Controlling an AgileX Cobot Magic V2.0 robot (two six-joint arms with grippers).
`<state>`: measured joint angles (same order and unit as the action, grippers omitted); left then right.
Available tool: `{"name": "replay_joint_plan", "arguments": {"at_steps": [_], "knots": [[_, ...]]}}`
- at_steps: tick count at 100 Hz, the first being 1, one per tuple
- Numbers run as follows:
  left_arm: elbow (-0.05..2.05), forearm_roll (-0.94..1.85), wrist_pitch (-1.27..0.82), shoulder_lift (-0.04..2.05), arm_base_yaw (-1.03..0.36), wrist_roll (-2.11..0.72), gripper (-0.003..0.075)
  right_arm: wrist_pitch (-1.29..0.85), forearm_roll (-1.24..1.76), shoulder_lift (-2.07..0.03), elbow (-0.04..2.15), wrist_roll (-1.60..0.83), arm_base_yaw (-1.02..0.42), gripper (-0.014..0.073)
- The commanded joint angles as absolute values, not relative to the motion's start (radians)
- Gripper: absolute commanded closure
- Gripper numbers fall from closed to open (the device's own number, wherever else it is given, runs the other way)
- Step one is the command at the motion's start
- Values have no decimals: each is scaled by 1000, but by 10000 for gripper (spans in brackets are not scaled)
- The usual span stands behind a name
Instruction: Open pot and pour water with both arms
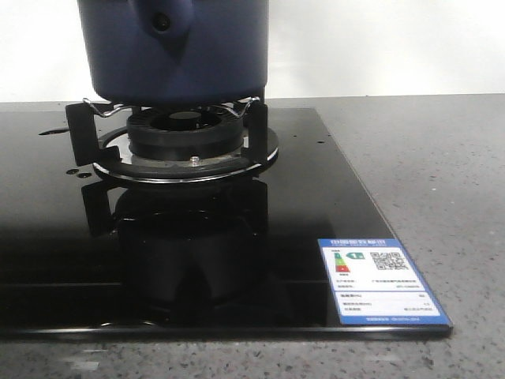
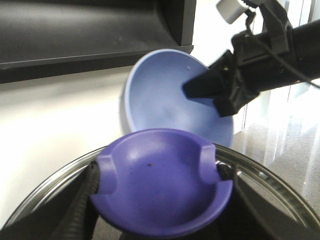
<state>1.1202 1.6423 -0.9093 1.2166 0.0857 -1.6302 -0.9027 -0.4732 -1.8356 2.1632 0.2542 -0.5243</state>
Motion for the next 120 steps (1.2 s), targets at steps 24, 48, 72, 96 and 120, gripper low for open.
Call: {"name": "replay_joint_plan", "arguments": {"at_steps": [24, 48, 72, 96, 120], "knots": [[1153, 1735, -927, 1190, 41, -1626, 500, -1184, 0, -1745, 2186, 240, -121, 657], [1153, 1738, -927, 1201, 25, -1670, 500, -1315, 180, -1744, 2056, 142, 83, 657], [1153, 1744, -937, 1212, 22, -1670, 500, -1315, 180, -1738, 1854, 142, 150, 657], [1153, 1738, -929, 1234, -32, -1712, 500, -1315, 180, -1738, 1719, 119, 175, 657], [1153, 1757, -934, 1273, -37, -1720, 500, -1315, 180, -1737, 1603, 91, 175, 657]]}}
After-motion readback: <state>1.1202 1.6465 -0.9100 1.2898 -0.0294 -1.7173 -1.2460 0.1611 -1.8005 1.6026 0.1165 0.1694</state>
